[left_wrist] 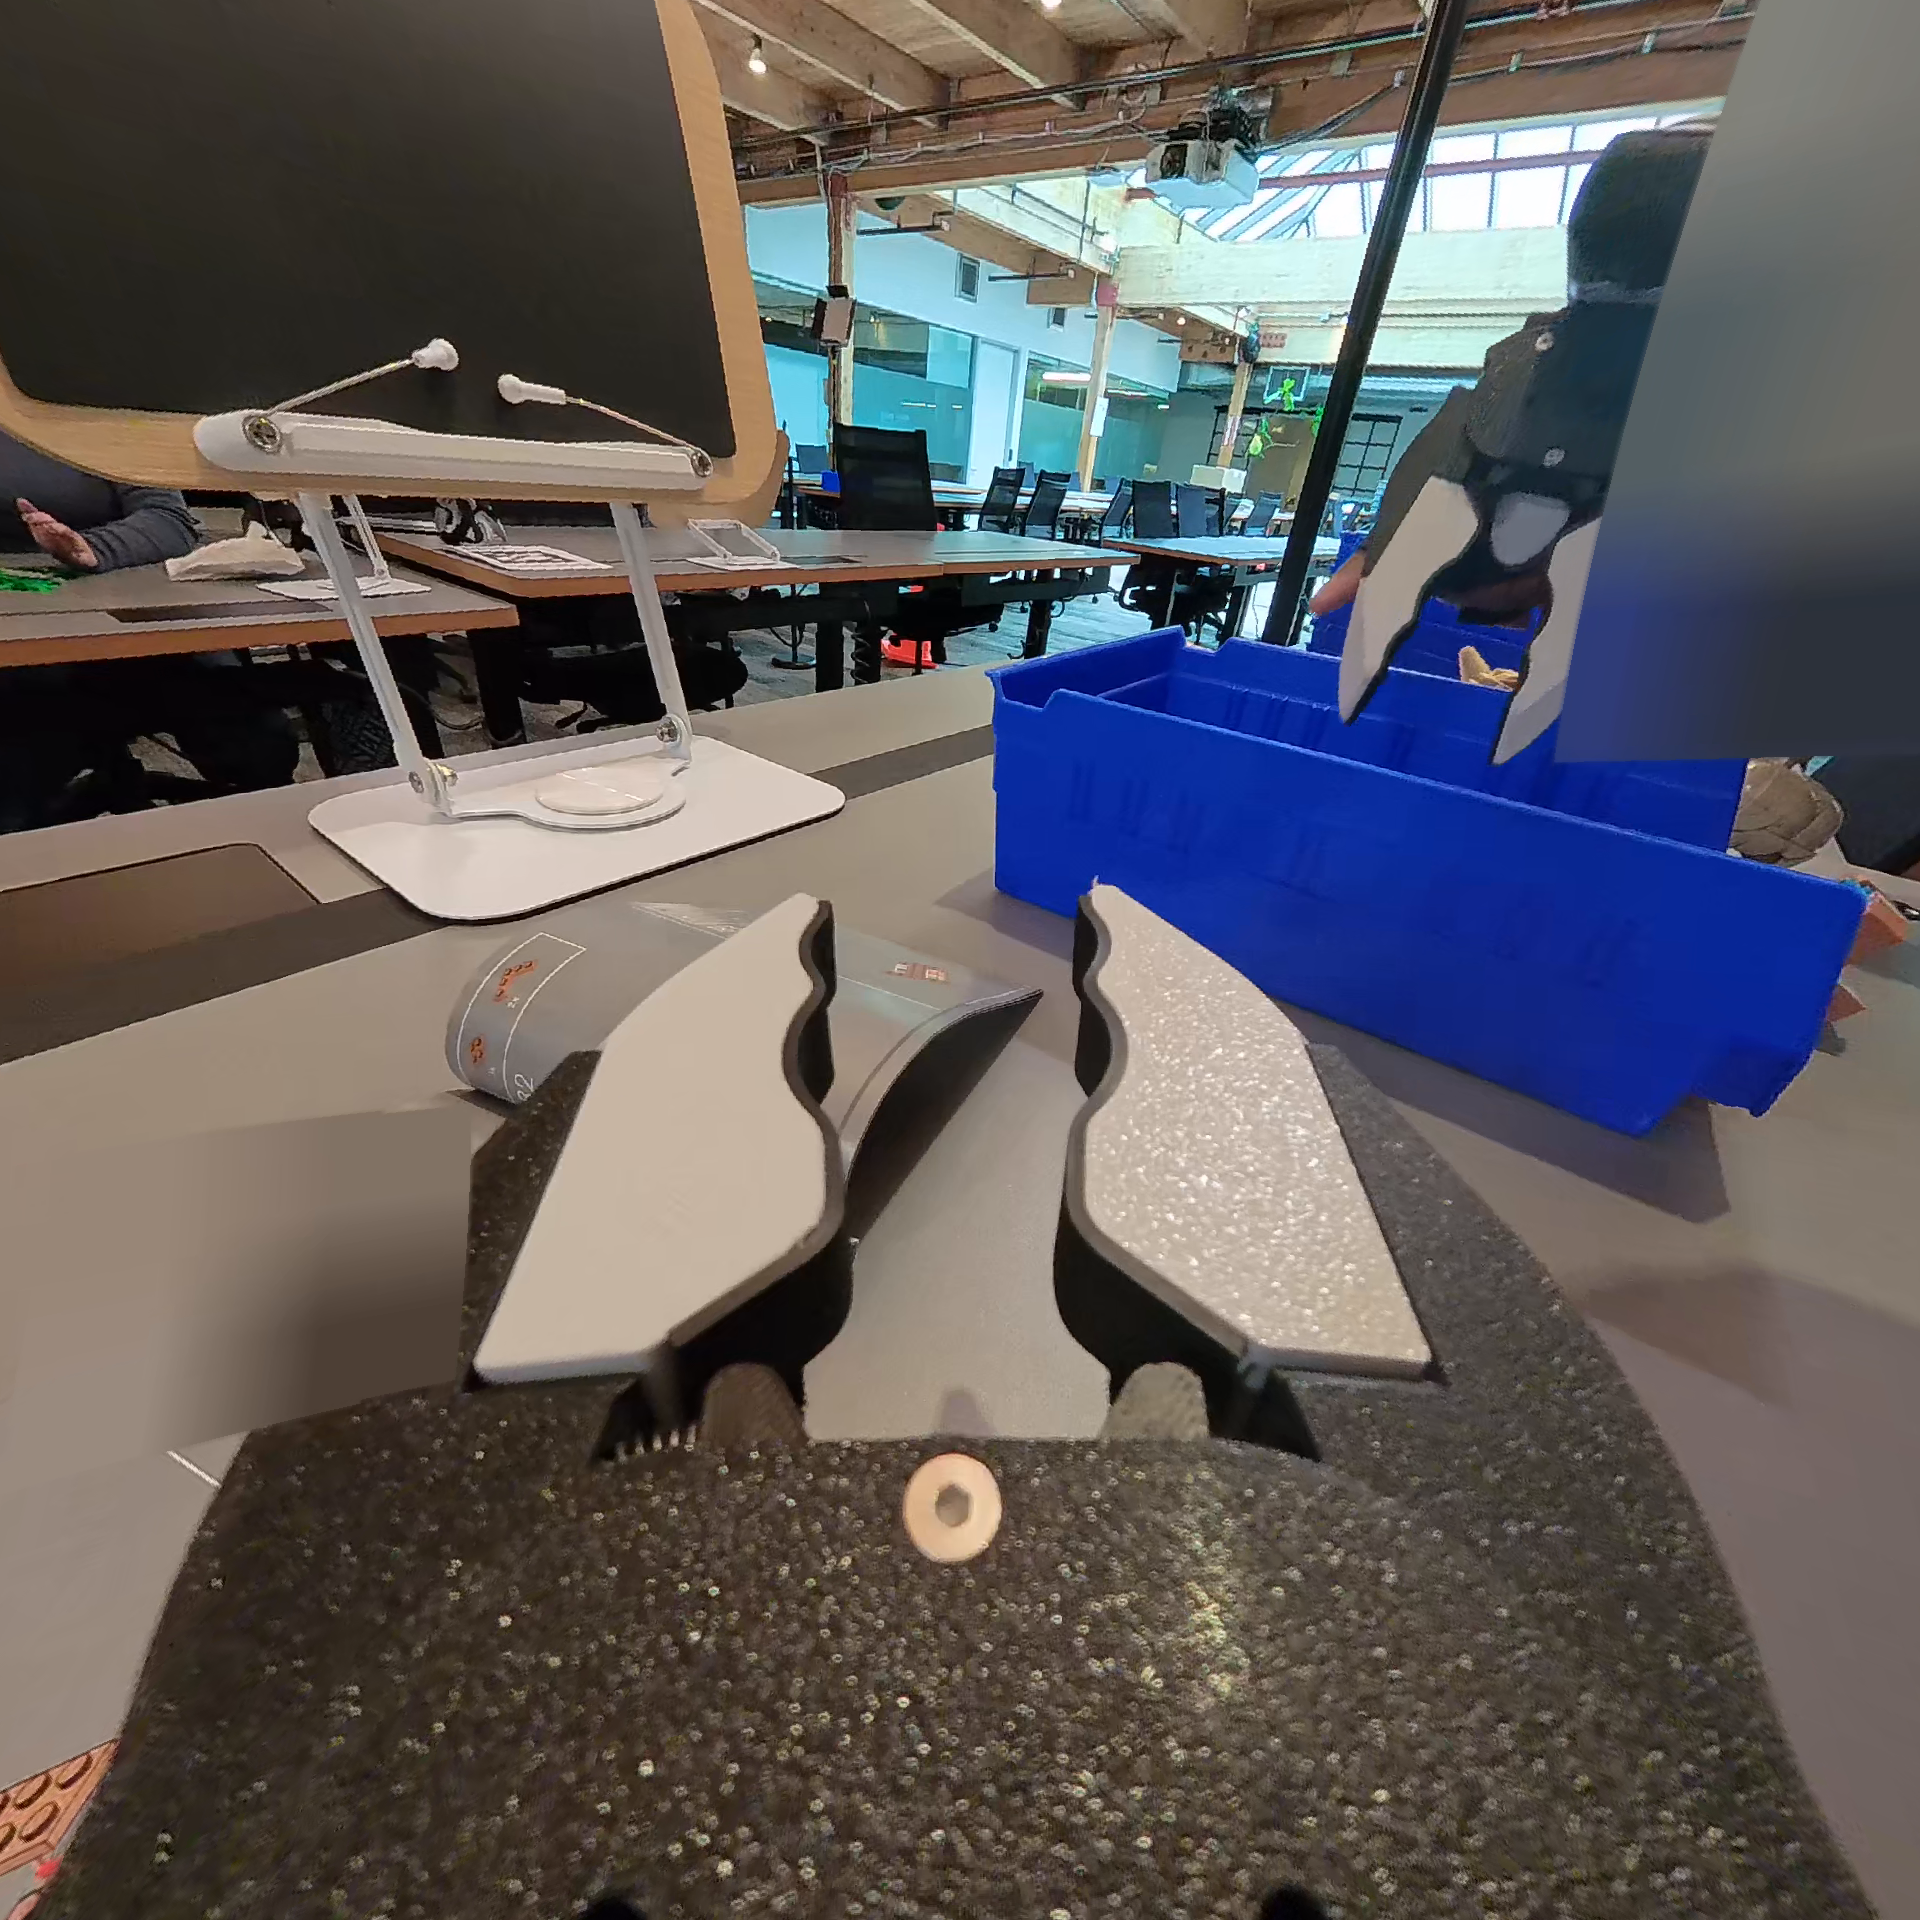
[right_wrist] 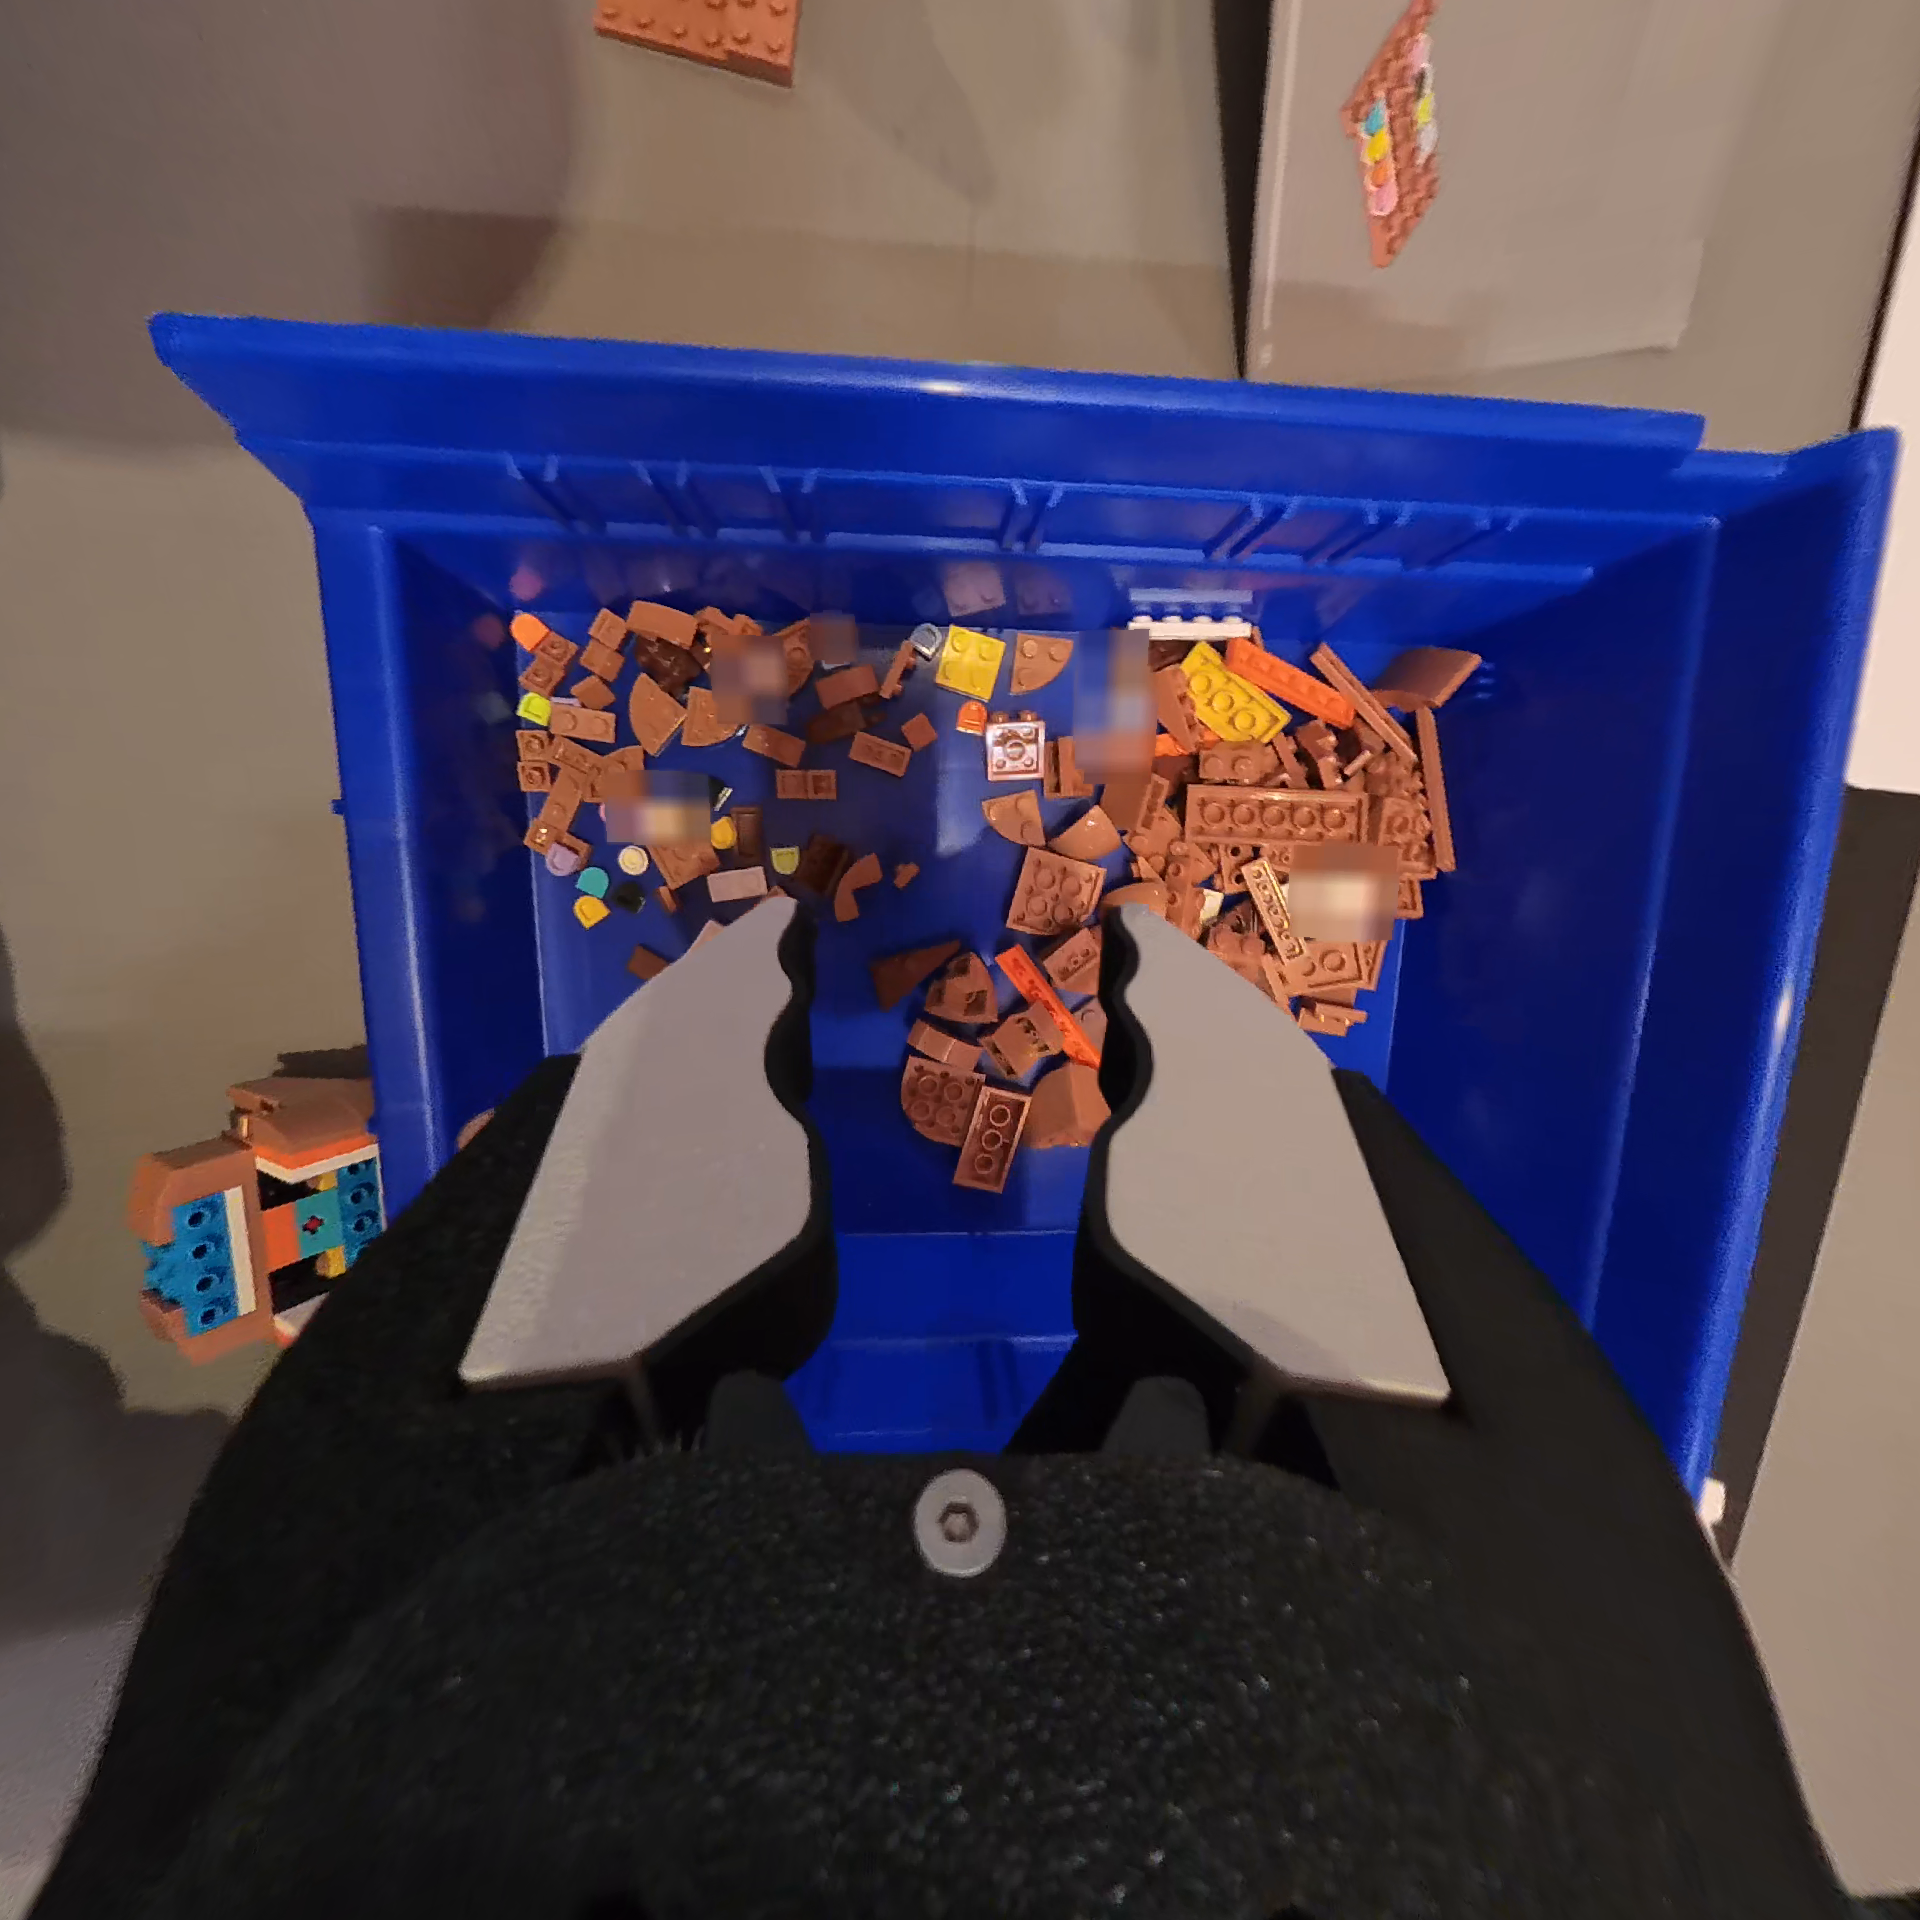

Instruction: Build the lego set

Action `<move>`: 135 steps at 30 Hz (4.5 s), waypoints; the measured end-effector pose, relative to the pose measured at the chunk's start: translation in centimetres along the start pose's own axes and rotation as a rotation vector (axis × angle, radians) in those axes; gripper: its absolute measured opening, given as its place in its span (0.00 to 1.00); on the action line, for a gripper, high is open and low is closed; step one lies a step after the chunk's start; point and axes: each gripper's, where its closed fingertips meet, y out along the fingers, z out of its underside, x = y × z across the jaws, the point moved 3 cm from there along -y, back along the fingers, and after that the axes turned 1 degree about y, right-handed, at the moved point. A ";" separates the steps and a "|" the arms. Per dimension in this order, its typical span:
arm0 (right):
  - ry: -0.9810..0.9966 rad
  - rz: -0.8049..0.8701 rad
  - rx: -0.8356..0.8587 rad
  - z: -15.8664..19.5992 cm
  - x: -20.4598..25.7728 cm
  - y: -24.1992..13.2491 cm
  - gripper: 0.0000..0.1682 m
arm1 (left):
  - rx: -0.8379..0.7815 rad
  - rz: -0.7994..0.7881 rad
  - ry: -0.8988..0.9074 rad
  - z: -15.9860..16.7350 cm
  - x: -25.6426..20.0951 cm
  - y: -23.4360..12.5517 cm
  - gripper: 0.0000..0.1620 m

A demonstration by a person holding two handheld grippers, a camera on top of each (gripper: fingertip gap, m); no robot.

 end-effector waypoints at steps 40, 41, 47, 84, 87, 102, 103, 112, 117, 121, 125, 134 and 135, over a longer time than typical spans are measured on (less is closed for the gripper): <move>-0.248 -0.388 0.342 3.2 4.7 6.6 0.13 | 0.000 0.003 -0.002 -0.1 0.0 -0.1 0.27; -0.248 -0.387 0.350 3.3 4.6 6.7 0.12 | -0.001 0.004 -0.004 -0.1 0.0 -0.1 0.27; -0.242 -0.391 0.349 3.6 4.3 7.2 0.11 | -0.001 0.006 -0.004 -0.1 -0.1 -0.1 0.27; 0.337 -0.660 -0.417 -3.5 2.8 -1.2 0.06 | -0.034 0.007 0.052 -1.6 -1.1 -0.2 0.27; 0.341 -0.638 -0.452 -4.6 3.4 -1.8 0.06 | -0.049 0.031 0.069 -2.1 -1.9 -0.2 0.27; 0.517 -0.733 -0.776 -17.4 11.2 -0.1 0.06 | -0.396 0.308 0.719 -4.5 -17.3 -1.7 0.33; 0.517 -0.744 -0.780 -17.8 11.5 0.1 0.06 | -0.400 0.316 0.739 -4.5 -17.6 -1.8 0.32; 0.538 -0.782 -0.817 -18.9 12.2 1.0 0.06 | -0.425 0.329 0.822 -4.5 -18.8 -2.5 0.14; 0.548 -0.786 -0.819 -18.5 12.0 1.5 0.06 | -0.369 0.337 0.794 -4.2 -18.4 -2.2 0.11; 0.551 -0.756 -0.801 -18.0 11.3 2.0 0.10 | -0.315 0.354 0.749 -3.9 -17.9 -1.9 0.11; 0.517 -0.681 -0.773 -17.2 10.7 1.9 0.15 | -0.294 0.339 0.664 -4.5 -16.4 -2.1 0.11; 0.378 -0.208 -0.636 -12.1 6.8 -0.9 0.21 | 0.143 0.343 0.520 -0.2 -9.4 -2.8 0.10; 0.368 -0.158 -0.596 -11.0 6.4 -1.3 0.21 | 0.229 0.341 0.504 0.9 -8.4 -3.0 0.10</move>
